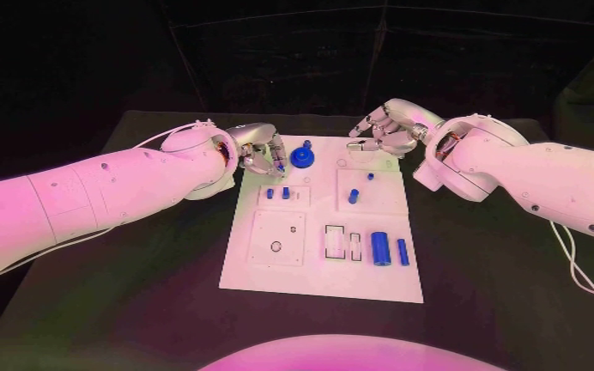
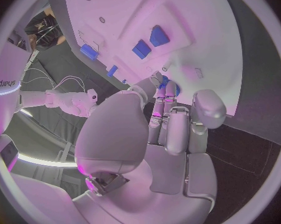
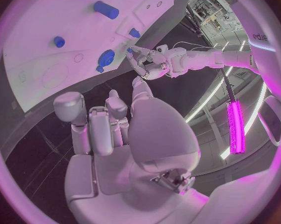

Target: Assemble the parts on the task board

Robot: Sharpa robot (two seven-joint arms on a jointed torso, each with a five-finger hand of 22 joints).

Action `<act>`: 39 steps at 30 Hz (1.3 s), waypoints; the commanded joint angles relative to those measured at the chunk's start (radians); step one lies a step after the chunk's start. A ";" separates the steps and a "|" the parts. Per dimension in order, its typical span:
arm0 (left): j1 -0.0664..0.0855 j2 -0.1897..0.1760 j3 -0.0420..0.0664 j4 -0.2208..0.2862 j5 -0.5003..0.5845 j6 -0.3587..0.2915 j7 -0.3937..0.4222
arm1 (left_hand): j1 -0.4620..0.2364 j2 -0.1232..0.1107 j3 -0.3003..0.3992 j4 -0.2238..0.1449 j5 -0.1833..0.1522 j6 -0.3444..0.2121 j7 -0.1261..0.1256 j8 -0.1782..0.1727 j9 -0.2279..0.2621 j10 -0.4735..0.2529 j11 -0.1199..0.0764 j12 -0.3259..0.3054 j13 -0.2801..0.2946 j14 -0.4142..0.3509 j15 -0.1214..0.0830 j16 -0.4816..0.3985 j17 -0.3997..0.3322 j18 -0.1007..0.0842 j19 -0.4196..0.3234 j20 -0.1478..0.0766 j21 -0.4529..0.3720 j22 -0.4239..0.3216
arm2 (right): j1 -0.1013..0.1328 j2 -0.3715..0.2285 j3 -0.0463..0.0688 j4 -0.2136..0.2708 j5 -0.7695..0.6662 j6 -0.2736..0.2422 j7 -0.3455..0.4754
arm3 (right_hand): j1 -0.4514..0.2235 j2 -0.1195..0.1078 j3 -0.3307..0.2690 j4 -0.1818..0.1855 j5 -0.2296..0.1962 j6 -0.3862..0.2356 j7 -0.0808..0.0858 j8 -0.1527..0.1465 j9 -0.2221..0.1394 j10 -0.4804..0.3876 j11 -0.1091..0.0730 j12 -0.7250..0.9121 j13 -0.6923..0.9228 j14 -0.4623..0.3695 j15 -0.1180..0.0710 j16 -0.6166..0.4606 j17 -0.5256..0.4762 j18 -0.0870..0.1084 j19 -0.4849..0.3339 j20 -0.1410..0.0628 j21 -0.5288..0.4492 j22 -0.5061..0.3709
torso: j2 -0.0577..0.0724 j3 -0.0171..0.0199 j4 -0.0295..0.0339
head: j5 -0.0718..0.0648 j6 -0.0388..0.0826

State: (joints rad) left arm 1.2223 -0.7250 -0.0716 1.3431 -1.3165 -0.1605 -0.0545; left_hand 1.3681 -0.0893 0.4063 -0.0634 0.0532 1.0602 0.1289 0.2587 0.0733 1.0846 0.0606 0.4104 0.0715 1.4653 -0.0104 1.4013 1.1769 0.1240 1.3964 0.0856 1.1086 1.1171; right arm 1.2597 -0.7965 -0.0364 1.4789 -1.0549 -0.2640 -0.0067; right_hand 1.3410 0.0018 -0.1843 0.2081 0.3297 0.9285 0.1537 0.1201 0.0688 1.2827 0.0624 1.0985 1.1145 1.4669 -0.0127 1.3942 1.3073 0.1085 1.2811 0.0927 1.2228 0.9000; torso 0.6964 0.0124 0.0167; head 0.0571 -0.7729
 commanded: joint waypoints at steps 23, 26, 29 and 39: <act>-0.013 0.020 0.000 -0.022 0.007 0.049 -0.002 | -0.012 -0.002 0.008 0.002 0.000 0.007 -0.003 -0.008 -0.001 0.007 0.000 -0.008 -0.002 0.014 -0.007 0.002 -0.005 -0.016 0.004 -0.001 0.005 0.002 | 0.002 0.001 0.000 0.003 0.002 -0.013 0.002 | 0.005 0.013 -0.005 -0.003 0.005 -0.002 -0.003 0.003 0.000 0.001 -0.001 0.003 0.000 0.048 -0.004 -0.005 0.005 0.014 0.003 -0.003 -0.004 -0.001 | 0.000 0.0014 -0.0007 | 0.001 0.003; -0.013 0.021 0.000 -0.023 0.007 0.051 -0.003 | -0.012 -0.002 0.008 0.002 0.000 0.007 -0.003 -0.008 -0.001 0.007 0.000 -0.008 -0.002 0.014 -0.007 0.002 -0.005 -0.016 0.004 -0.001 0.005 0.002 | 0.002 0.001 0.000 0.003 0.002 -0.013 0.002 | 0.005 0.013 -0.005 -0.003 0.005 -0.002 -0.003 0.003 0.000 0.001 -0.001 0.003 0.000 0.048 -0.004 -0.005 0.005 0.014 0.003 -0.003 -0.004 -0.001 | 0.000 0.0010 -0.0002 | 0.000 0.003; -0.013 0.023 0.000 -0.023 0.007 0.052 -0.003 | -0.012 -0.002 0.008 0.002 0.000 0.007 -0.003 -0.008 -0.001 0.007 0.000 -0.008 -0.002 0.014 -0.007 0.002 -0.005 -0.016 0.004 -0.001 0.005 0.002 | 0.002 0.002 0.000 0.003 0.002 -0.013 0.002 | 0.005 0.013 -0.005 -0.003 0.005 -0.002 -0.003 0.003 0.000 0.001 -0.001 0.003 0.000 0.048 -0.004 -0.005 0.005 0.014 0.003 -0.003 -0.004 -0.001 | 0.000 0.0006 0.0000 | -0.001 0.002; -0.014 0.027 0.000 -0.029 0.007 0.059 -0.010 | -0.016 -0.003 0.011 0.003 -0.001 0.006 -0.003 -0.011 -0.001 0.007 0.000 -0.012 -0.002 0.014 -0.007 0.001 -0.006 -0.016 0.002 -0.001 0.004 0.001 | 0.002 0.005 0.000 0.001 0.002 -0.012 0.002 | 0.005 0.013 -0.005 -0.003 0.005 -0.002 -0.003 0.003 0.000 0.001 -0.001 0.003 0.000 0.048 -0.004 -0.005 0.005 0.014 0.003 -0.003 -0.004 -0.001 | 0.000 0.0004 -0.0001 | 0.000 0.000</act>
State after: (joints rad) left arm 1.2084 -0.6994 -0.0715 1.3150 -1.3132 -0.1169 -0.0588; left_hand 1.3641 -0.0933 0.4095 -0.0613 0.0533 1.0634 0.1249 0.2516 0.0729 1.0845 0.0607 0.4017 0.0709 1.4652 -0.0104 1.4012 1.1714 0.1241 1.3963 0.0857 1.1086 1.1177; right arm 1.2596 -0.7927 -0.0364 1.4785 -1.0549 -0.2673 -0.0086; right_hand 1.3450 0.0057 -0.1843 0.2080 0.3296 0.9285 0.1537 0.1200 0.0688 1.2826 0.0624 1.0985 1.1145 1.4669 -0.0127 1.3942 1.3078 0.1085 1.2811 0.0927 1.2228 0.9000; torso 0.6963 0.0127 0.0167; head 0.0560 -0.7727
